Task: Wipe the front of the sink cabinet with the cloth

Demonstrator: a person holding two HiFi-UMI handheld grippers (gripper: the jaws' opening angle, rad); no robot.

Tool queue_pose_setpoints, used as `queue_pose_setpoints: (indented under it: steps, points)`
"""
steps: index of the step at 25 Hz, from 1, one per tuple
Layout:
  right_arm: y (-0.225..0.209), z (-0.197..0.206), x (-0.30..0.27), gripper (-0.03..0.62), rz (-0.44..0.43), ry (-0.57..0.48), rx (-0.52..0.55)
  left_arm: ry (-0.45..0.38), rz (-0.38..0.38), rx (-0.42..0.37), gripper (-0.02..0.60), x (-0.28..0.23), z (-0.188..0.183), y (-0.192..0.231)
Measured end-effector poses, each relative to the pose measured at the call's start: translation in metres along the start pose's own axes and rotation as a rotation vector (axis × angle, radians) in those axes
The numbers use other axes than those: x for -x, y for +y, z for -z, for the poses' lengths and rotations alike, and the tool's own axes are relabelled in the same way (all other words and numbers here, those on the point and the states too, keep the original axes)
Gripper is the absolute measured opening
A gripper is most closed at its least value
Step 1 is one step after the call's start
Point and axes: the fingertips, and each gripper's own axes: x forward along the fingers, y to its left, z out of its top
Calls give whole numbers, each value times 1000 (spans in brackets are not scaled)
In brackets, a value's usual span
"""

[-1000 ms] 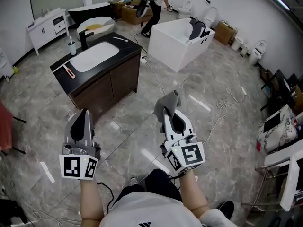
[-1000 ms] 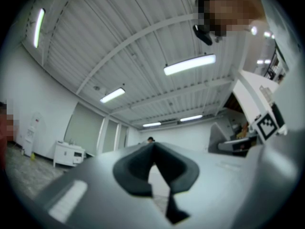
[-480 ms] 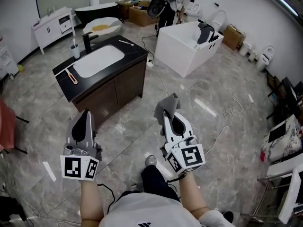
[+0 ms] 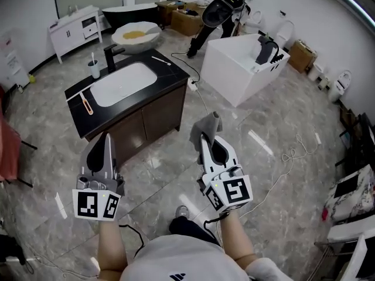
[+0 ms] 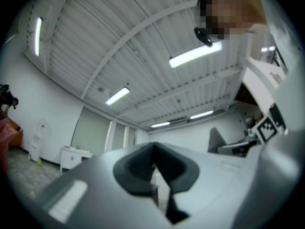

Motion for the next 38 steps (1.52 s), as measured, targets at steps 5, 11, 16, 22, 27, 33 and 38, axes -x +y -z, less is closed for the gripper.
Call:
queue_pose_setpoints:
  steps: [5, 11, 16, 22, 27, 33, 38]
  points:
    - [-30, 2, -30, -2, -46, 0, 1, -1, -36, -8, 5, -35, 9, -5]
    - [-63, 9, -55, -2, -97, -1, -2, -1, -77, -24, 5, -72, 20, -16]
    - [-88, 16, -66, -2, -124, -3, -18, -13, -109, -41, 5, -89, 25, -27]
    - [-94, 29, -81, -2, -164, 8, -40, 17, -144, -43, 5, -98, 38, -26]
    - [-94, 39, -100, -2, -182, 20, -62, 37, -158, -52, 5, -107, 48, -16]
    - [-97, 48, -127, -2, -182, 29, -64, 41, -165, -41, 6, -127, 60, 3]
    - [-102, 51, -161, -2, -175, 26, -49, 36, -154, -38, 5, -156, 71, 25]
